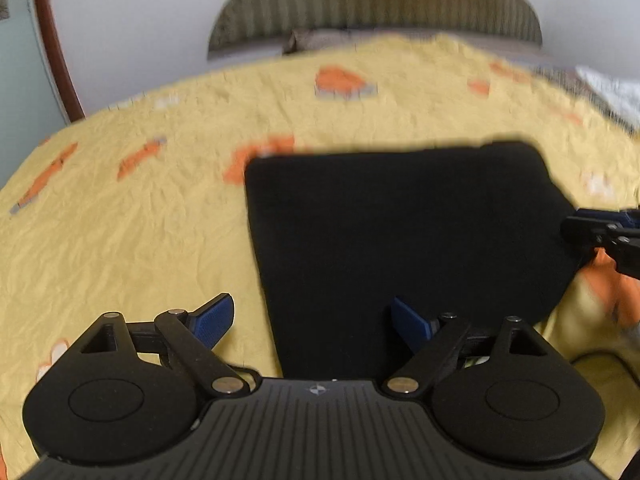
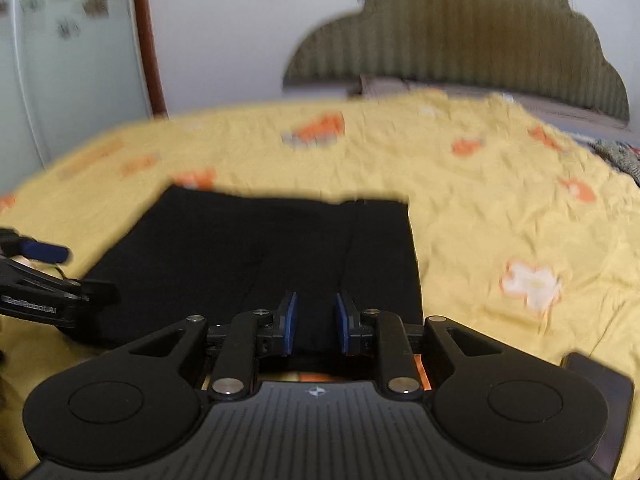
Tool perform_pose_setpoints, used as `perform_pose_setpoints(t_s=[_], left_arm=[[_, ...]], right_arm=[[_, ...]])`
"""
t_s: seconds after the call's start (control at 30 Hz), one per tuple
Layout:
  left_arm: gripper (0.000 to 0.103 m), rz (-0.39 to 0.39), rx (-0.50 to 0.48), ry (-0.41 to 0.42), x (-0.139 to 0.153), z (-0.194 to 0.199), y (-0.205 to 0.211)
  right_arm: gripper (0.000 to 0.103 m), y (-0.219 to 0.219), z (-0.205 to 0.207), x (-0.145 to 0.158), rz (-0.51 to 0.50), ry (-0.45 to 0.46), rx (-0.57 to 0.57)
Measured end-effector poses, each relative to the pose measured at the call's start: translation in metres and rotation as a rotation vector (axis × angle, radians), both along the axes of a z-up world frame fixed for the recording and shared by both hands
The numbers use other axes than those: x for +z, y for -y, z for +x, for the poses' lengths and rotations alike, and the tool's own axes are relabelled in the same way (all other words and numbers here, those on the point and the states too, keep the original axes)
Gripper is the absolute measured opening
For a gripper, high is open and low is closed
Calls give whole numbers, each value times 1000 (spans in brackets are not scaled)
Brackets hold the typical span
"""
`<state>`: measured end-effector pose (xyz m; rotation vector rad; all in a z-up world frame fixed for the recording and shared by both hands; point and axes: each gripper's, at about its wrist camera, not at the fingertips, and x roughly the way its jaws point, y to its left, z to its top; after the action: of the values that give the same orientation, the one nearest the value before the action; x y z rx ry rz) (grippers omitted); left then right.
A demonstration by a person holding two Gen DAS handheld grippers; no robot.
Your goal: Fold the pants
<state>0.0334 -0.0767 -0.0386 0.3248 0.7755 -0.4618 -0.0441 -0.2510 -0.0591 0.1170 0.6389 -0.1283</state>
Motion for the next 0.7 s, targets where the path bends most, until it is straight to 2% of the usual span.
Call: perform_pose_setpoints(t_s=[0.07,0.13,0.2,0.27,0.33,0.4,0.43,0.5,0.57,0.6,0.7], left_arm=[[86,-25,5,-9,0,-4,-7],[85,-73,3,8,12,-9,-15],[88,-116,-5,29,20,-12,-20],[88,-90,2,4,17,-8,-19],[85,-51,65,-43,9,0,-27],[85,-99,152,-66,10,6,-50],[84,-123,208,-68,12,9,-65],[84,-142,276,-74,17,15,-86],[85,-145,263,-81,23,14,-99],[85,-140,237,-79,24,12,-102],[86,-80,98,-62,23,-5,-96]], right_arm=[[20,-4,0,-3,-48,2,-23],[21,-11,-6,6,-40,21,-26],[21,-19,-9,13,-12,53,23],[21,-27,-7,11,14,52,67],[21,-35,-2,5,-14,12,57],[21,-45,-3,7,-33,17,66],[21,-51,-3,10,-9,29,118],[21,-67,-5,14,105,50,260],[21,-82,-5,14,215,60,376],[21,-91,-4,12,235,61,424],[21,-114,-2,6,132,35,445]])
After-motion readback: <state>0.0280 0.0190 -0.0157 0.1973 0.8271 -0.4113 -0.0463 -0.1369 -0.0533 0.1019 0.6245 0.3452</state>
